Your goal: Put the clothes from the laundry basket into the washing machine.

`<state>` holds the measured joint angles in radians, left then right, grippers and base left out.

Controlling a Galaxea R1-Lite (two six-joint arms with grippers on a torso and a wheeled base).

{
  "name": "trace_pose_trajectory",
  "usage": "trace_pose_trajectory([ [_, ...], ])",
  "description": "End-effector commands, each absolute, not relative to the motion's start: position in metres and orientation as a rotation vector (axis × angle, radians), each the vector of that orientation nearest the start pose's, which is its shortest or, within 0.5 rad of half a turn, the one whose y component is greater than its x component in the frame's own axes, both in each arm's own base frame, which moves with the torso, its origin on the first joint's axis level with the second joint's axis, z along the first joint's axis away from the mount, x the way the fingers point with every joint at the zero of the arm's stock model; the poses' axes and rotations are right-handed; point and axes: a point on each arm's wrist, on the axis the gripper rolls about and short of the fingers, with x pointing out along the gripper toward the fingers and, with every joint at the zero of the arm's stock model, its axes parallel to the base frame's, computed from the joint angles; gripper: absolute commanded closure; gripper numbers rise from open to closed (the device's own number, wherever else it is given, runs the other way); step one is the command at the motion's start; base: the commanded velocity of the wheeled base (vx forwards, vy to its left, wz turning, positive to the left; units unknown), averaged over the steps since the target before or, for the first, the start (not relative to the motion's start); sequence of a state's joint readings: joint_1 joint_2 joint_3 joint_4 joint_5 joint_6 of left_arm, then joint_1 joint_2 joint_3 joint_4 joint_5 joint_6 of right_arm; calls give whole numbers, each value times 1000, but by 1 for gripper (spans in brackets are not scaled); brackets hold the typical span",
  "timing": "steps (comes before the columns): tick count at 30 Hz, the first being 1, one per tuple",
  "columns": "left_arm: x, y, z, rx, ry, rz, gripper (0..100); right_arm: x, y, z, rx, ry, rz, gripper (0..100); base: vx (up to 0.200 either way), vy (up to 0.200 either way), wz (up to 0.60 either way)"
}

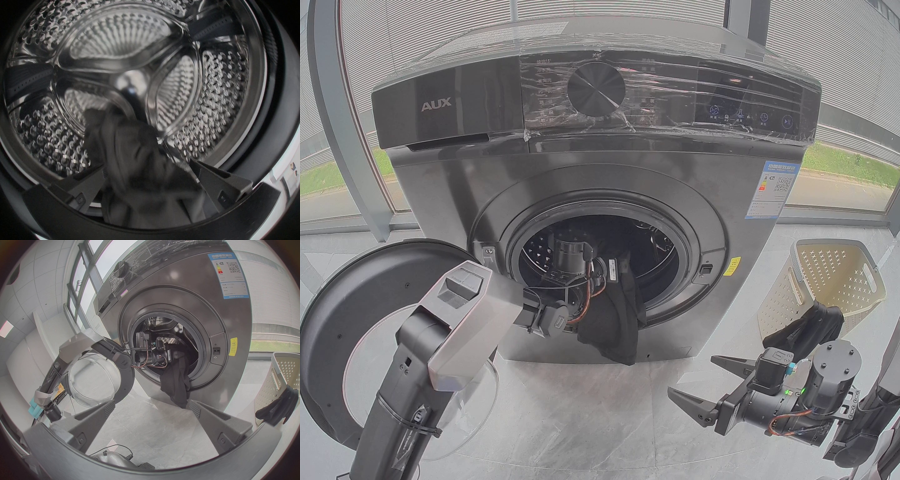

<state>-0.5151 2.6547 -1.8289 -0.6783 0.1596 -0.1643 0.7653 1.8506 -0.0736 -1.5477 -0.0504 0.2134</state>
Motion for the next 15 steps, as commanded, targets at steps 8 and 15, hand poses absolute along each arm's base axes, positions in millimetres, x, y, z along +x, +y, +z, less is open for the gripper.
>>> trace_pose_trajectory([
  [8,409,-265,48,-13,480,-508,0,159,152,79,112,286,688,0,0,0,0],
  [15,414,-269,29,12,501,-501,0,159,154,78,109,291,694,0,0,0,0],
])
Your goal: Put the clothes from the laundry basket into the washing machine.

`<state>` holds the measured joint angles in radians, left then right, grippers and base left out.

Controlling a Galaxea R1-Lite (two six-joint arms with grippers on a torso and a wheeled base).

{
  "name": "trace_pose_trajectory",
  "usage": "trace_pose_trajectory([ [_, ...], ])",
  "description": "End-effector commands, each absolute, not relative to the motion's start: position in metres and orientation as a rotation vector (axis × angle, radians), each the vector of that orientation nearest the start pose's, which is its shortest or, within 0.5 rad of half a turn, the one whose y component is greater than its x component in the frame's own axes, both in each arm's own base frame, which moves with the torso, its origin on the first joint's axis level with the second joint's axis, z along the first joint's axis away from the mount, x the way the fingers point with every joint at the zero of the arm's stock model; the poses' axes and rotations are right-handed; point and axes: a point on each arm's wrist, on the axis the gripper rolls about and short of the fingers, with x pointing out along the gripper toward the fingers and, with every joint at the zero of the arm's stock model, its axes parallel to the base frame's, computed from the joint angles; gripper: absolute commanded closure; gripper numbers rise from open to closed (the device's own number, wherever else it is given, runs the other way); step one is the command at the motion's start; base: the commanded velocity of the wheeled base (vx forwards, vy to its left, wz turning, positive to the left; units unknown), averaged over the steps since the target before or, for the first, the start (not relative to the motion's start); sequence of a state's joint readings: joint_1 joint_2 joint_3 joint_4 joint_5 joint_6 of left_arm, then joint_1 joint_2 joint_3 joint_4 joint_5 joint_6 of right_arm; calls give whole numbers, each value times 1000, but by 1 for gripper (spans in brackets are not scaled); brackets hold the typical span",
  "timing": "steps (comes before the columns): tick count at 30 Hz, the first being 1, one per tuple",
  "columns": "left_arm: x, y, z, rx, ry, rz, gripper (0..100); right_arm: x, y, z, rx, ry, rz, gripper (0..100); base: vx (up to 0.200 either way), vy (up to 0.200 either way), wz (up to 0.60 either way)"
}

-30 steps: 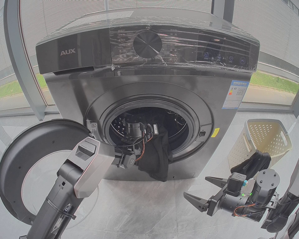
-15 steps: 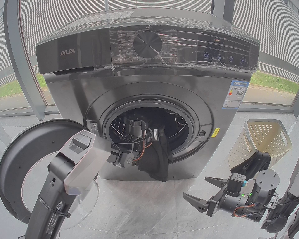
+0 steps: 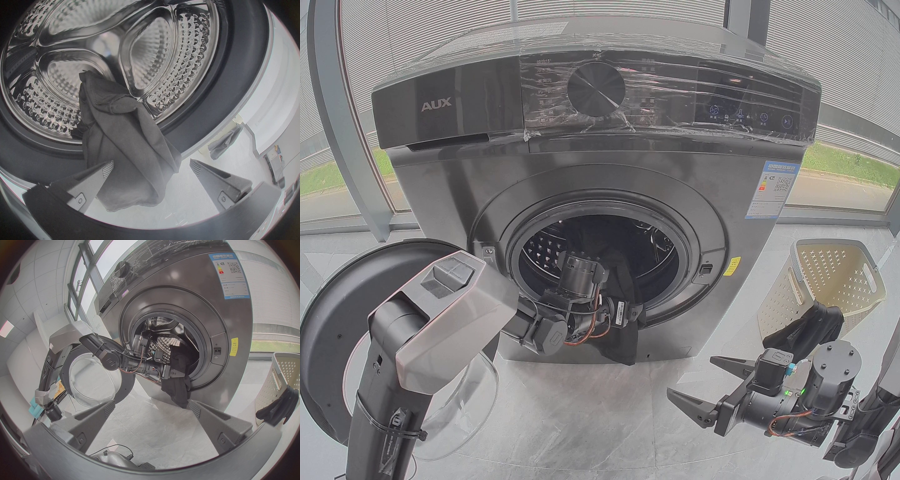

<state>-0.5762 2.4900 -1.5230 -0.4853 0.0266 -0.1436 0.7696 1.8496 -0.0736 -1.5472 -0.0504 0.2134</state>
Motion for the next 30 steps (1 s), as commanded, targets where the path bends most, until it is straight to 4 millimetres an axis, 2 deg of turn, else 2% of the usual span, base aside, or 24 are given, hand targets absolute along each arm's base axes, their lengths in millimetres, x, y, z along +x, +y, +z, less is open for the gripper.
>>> trace_pose_trajectory([
  [1,416,-269,28,13,499,-499,0,158,154,78,109,291,695,0,0,0,0],
  [2,416,-269,28,13,499,-499,100,158,154,78,109,291,695,0,0,0,0],
  [8,418,-269,14,18,514,-489,100,159,154,79,110,288,696,0,0,0,0],
  [13,420,-270,12,16,501,-483,100,159,155,79,110,288,697,0,0,0,0],
  [18,434,-270,30,-16,383,-427,100,159,155,79,110,288,697,0,0,0,0],
  [19,448,-268,42,-45,305,-384,100,159,155,79,110,287,698,0,0,0,0],
  [20,449,-267,43,-46,300,-380,100,159,155,79,110,287,698,0,0,0,0],
  [21,462,-263,54,-68,232,-334,100,159,155,79,110,287,699,0,0,0,0],
  [25,474,-255,66,-92,176,-299,100,158,155,79,109,288,699,0,0,0,0],
  [26,474,-254,67,-96,171,-297,0,159,155,79,110,288,697,0,0,0,0],
  [30,473,-255,68,-110,171,-298,0,159,155,79,110,287,698,0,0,0,0],
])
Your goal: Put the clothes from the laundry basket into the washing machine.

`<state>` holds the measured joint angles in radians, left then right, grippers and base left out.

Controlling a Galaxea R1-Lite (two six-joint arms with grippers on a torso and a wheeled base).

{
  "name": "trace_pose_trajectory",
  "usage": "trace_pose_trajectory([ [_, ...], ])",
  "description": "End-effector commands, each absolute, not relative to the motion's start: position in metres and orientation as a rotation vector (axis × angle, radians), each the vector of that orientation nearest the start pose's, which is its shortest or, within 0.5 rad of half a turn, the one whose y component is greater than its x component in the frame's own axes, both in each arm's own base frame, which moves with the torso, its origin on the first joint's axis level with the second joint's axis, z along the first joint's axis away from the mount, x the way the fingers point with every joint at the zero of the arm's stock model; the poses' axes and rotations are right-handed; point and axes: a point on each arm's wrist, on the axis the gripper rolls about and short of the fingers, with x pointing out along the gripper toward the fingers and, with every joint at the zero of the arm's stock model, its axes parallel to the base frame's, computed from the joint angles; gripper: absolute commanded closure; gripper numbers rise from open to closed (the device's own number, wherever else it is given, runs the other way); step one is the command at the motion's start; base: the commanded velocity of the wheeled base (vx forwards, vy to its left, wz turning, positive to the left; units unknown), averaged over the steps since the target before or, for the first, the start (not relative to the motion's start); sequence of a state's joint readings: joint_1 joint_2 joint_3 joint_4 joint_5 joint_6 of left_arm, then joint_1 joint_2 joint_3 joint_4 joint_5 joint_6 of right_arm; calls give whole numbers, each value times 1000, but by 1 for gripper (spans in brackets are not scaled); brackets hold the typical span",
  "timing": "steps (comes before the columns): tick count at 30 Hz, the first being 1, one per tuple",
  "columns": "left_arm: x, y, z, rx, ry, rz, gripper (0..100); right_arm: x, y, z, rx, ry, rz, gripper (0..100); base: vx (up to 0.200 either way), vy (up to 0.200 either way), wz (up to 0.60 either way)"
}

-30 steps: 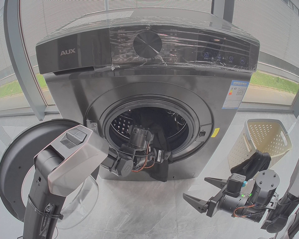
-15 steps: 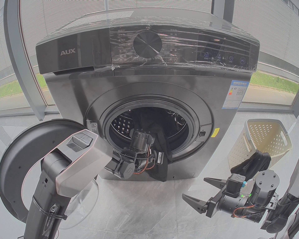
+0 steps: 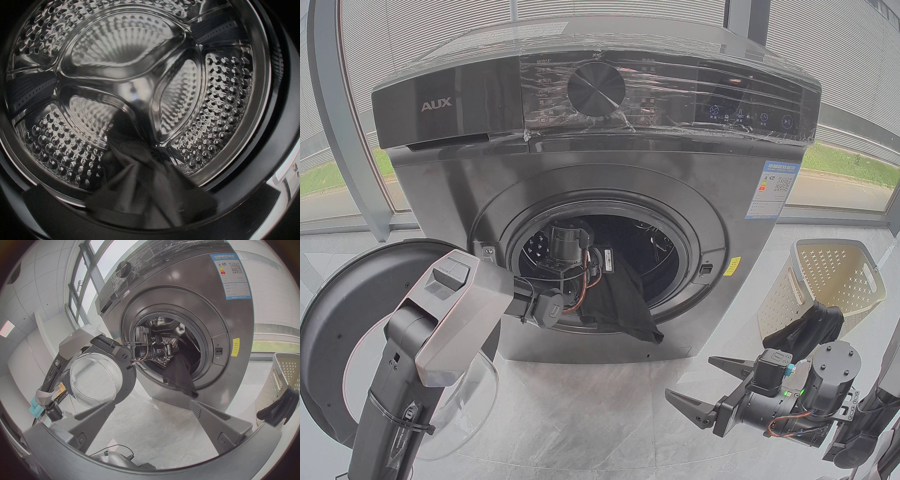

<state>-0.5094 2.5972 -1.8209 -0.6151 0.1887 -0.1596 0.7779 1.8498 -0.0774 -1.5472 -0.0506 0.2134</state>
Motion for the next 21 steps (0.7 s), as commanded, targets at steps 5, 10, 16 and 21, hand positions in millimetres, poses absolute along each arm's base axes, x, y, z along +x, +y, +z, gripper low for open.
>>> trace_pose_trajectory([
  [5,465,-258,59,-97,213,-304,0,158,155,78,109,290,699,0,0,0,0],
  [10,442,-262,52,-64,300,-357,0,158,155,78,109,290,699,0,0,0,0],
  [16,428,-266,39,-41,369,-426,0,158,155,79,108,287,701,0,0,0,0],
  [21,433,-268,11,-23,420,-425,0,153,159,82,108,273,731,0,0,0,0],
])
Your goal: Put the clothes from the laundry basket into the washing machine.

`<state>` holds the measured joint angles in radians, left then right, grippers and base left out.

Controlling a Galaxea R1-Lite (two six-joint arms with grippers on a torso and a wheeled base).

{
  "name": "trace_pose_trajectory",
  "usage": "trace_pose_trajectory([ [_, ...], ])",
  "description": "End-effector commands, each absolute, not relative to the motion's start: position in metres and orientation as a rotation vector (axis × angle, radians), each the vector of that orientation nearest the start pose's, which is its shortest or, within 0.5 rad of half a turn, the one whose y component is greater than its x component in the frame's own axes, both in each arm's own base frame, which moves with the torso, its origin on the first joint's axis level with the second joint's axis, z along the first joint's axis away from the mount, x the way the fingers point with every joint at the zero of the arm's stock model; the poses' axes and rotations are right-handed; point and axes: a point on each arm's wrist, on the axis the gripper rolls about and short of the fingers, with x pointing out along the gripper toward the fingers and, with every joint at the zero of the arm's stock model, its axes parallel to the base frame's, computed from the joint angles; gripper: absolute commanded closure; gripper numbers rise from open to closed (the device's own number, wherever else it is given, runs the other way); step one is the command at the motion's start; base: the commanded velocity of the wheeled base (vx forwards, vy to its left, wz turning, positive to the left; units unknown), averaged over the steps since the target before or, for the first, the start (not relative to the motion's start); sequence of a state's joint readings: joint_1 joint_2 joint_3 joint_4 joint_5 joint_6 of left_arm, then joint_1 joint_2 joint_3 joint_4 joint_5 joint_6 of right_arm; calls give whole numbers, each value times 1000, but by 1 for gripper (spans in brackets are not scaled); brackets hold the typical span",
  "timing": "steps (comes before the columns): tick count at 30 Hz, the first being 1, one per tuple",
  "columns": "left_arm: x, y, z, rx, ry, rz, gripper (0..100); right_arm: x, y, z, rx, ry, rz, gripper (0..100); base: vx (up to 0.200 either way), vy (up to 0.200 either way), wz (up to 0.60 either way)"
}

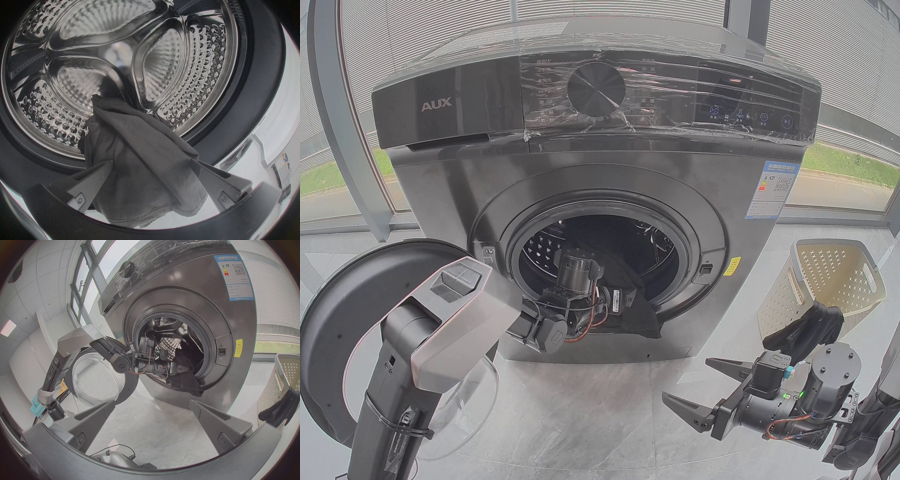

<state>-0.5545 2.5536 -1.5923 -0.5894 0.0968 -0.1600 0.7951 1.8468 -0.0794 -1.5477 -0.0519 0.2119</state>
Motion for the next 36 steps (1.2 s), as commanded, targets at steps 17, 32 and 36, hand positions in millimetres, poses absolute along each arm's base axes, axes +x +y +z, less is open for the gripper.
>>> trace_pose_trajectory([
  [17,473,-266,37,-95,194,-308,100,151,163,80,102,283,749,0,0,0,0],
  [32,490,-266,44,-133,95,-248,0,151,163,80,101,285,750,0,0,0,0],
  [36,479,-271,59,-139,121,-263,0,151,163,80,102,283,749,0,0,0,0],
])
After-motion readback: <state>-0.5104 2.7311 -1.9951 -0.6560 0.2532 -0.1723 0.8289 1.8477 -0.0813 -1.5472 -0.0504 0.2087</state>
